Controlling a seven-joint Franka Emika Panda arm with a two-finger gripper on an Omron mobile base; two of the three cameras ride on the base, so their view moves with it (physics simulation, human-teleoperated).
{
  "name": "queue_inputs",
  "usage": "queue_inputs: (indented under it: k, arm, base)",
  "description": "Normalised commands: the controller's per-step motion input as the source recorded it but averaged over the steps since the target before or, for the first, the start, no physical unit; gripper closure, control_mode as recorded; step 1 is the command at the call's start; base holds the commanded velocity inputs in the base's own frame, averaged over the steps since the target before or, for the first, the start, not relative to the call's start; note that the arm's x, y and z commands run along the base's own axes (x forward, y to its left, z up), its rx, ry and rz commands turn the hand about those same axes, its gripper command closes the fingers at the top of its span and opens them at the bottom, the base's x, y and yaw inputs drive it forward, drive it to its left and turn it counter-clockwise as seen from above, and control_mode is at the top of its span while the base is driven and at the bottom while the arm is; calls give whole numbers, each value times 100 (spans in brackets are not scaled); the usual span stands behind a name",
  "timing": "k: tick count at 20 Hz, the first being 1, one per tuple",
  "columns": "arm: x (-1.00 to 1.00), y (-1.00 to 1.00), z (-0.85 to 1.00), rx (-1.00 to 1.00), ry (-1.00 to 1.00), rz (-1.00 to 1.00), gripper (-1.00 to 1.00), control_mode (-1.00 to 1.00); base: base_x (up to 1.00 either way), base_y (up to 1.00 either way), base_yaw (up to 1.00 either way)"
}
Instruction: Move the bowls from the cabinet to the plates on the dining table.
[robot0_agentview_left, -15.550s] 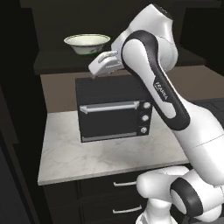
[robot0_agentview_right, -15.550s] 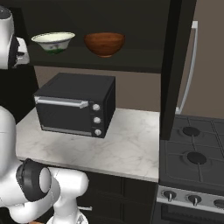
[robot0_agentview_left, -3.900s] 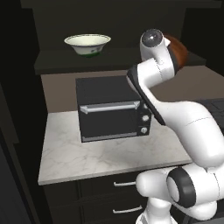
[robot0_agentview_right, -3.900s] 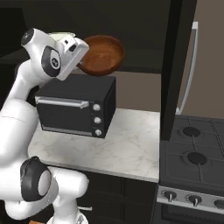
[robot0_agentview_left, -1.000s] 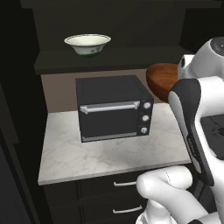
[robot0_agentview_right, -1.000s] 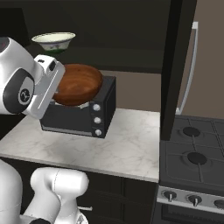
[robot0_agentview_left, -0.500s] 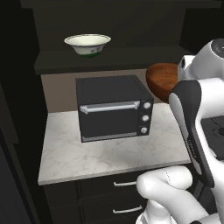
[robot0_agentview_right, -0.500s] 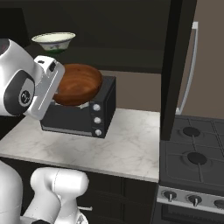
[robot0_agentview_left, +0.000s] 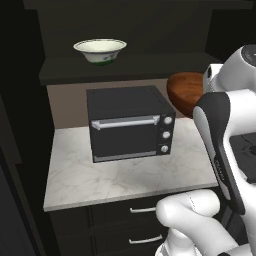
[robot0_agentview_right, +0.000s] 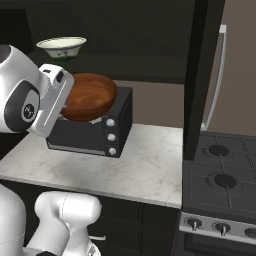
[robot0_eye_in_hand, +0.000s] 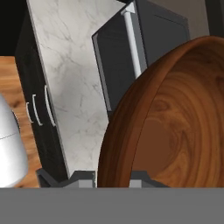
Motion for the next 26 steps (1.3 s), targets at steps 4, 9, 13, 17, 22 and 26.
queue_inputs:
  k: [4, 9, 13, 17, 22, 26]
  arm:
    - [0, 0, 0, 0, 0, 0, 100, 100]
    - [0, 0, 0, 0, 0, 0, 100, 100]
    - [0, 0, 0, 0, 0, 0, 100, 100]
    - [0, 0, 0, 0, 0, 0, 100, 100]
    - [0, 0, 0, 0, 0, 0, 100, 100]
    - [0, 0, 0, 0, 0, 0, 100, 100]
  base:
    - [-33, 0, 0]
    - [-64, -6, -1]
    - [-79, -13, -2]
    - [-81, -28, -7]
    - [-67, -49, -16]
    - [-37, -53, -22]
